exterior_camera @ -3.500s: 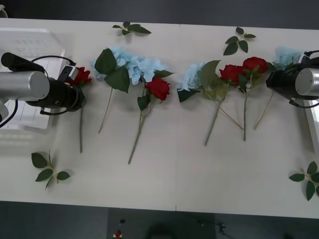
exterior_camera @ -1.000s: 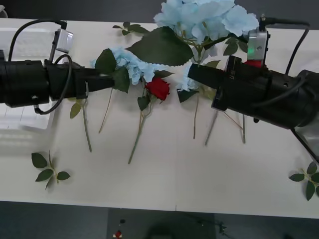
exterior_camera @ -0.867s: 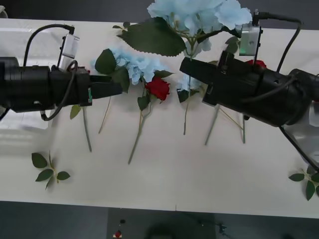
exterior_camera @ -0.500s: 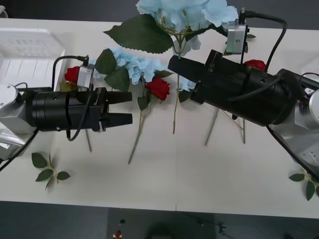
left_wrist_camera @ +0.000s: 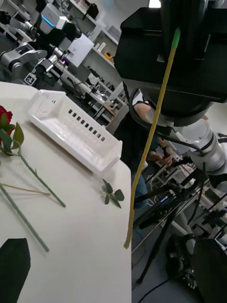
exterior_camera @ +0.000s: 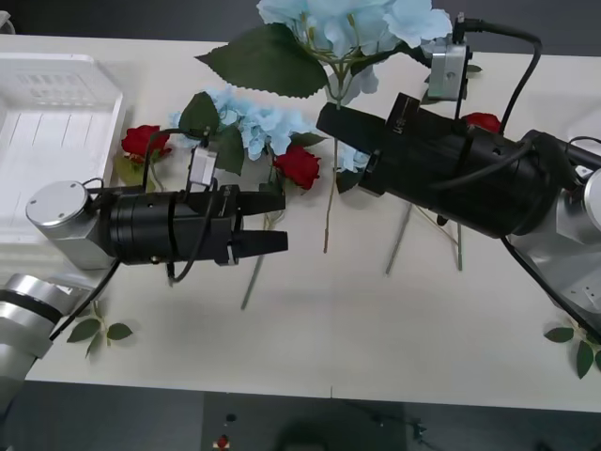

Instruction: Put the red flowers into the right box and the blue flowers into the left box

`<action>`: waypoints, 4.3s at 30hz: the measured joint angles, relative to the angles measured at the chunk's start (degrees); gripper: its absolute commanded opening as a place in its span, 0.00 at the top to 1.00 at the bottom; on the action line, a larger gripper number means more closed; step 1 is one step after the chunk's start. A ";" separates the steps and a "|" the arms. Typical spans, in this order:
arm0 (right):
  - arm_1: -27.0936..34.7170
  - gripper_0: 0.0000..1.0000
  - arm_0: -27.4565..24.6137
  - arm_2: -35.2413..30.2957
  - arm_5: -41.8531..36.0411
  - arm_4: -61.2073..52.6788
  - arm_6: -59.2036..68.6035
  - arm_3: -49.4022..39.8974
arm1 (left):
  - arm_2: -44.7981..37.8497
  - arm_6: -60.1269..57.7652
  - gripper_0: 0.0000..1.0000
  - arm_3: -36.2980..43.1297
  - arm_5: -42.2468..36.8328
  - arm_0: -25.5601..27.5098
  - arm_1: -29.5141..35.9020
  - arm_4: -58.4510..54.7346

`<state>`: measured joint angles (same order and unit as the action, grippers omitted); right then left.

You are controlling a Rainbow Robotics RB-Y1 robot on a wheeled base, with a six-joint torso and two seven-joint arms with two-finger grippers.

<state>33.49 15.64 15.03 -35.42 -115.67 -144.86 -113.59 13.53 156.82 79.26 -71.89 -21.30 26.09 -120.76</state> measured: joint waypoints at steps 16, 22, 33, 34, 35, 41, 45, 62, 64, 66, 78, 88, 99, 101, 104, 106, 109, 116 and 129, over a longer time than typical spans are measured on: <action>0.00 1.00 0.00 0.00 -0.02 -0.07 0.03 0.00 | 8.43 0.00 0.06 -0.01 8.46 -3.14 -5.58 0.00; 0.00 1.00 0.00 0.00 -0.06 -0.07 0.06 0.00 | 11.55 0.00 1.00 -0.01 14.49 -5.63 -7.17 -0.74; 0.00 1.00 0.00 0.00 -0.23 -0.07 0.06 0.00 | 13.47 0.00 1.00 -0.01 17.94 -6.18 -7.15 -1.73; 0.00 1.00 0.00 0.00 -0.23 -0.07 0.06 0.00 | 13.47 0.00 1.00 -0.01 18.14 -6.18 -7.11 -1.75; 0.00 1.00 0.00 0.00 -0.23 -0.07 0.06 0.00 | 13.47 0.00 1.00 -0.01 18.18 -6.18 -7.06 -1.90; 0.00 1.00 0.07 -0.11 -0.36 -0.07 0.07 0.00 | 13.48 0.00 1.00 -0.04 18.17 -6.17 -5.79 -3.78; 0.00 0.53 0.19 -0.11 -1.21 -0.07 0.07 0.00 | 13.48 0.00 1.00 -0.05 18.15 -6.17 -4.65 -4.90; 0.00 0.00 0.25 -0.11 -1.21 -1.07 0.06 0.00 | 13.02 0.00 1.00 -0.05 17.01 -5.34 1.82 -14.60; 0.00 0.00 0.25 -0.11 -1.18 -1.07 0.06 0.00 | 11.58 0.00 1.00 -0.05 17.01 -4.40 3.95 -14.85; 0.00 0.00 0.25 -0.10 -0.89 -1.07 0.06 0.00 | 9.33 0.00 1.00 -0.05 17.01 -3.48 6.63 -14.86; 5.79 0.00 0.25 -0.10 4.39 -1.07 11.75 0.01 | -2.56 -0.01 1.00 -0.05 17.87 -2.75 25.17 -6.33; 26.67 0.00 7.29 -0.08 -9.61 -0.98 34.49 10.59 | -13.52 -28.67 1.00 -2.05 17.84 -2.76 33.73 18.01; 32.91 0.00 25.84 16.27 -18.58 5.33 59.00 28.59 | -22.58 -28.68 1.00 -10.27 11.28 -2.78 35.81 33.19; 32.87 0.00 27.94 19.97 -18.09 8.50 64.25 30.47 | -23.79 -28.68 1.00 -10.44 10.48 -2.76 35.82 35.65; 32.38 0.00 29.83 23.59 -17.64 14.27 68.50 32.94 | -24.99 -28.68 1.00 -10.44 10.20 -2.18 35.87 36.03; 31.03 0.00 31.14 25.39 -17.41 18.65 71.46 35.74 | -25.29 -28.68 1.00 -10.23 10.21 -1.05 35.96 36.08; 28.60 0.00 33.34 27.97 -15.41 22.81 78.16 40.92 | -26.12 -28.68 1.00 -9.02 10.22 1.55 36.14 38.48; 24.86 0.00 35.91 29.36 -15.11 32.37 80.81 47.55 | -34.10 -28.68 1.00 -3.73 10.22 11.00 36.14 42.08; 18.99 0.00 35.91 29.14 -16.05 44.02 88.77 52.25 | -34.07 -28.68 0.13 -2.81 10.22 12.91 36.14 42.89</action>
<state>52.48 51.54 44.18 -51.48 -71.64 -56.09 -61.34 -20.53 128.14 76.44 -61.67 -8.38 62.24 -77.88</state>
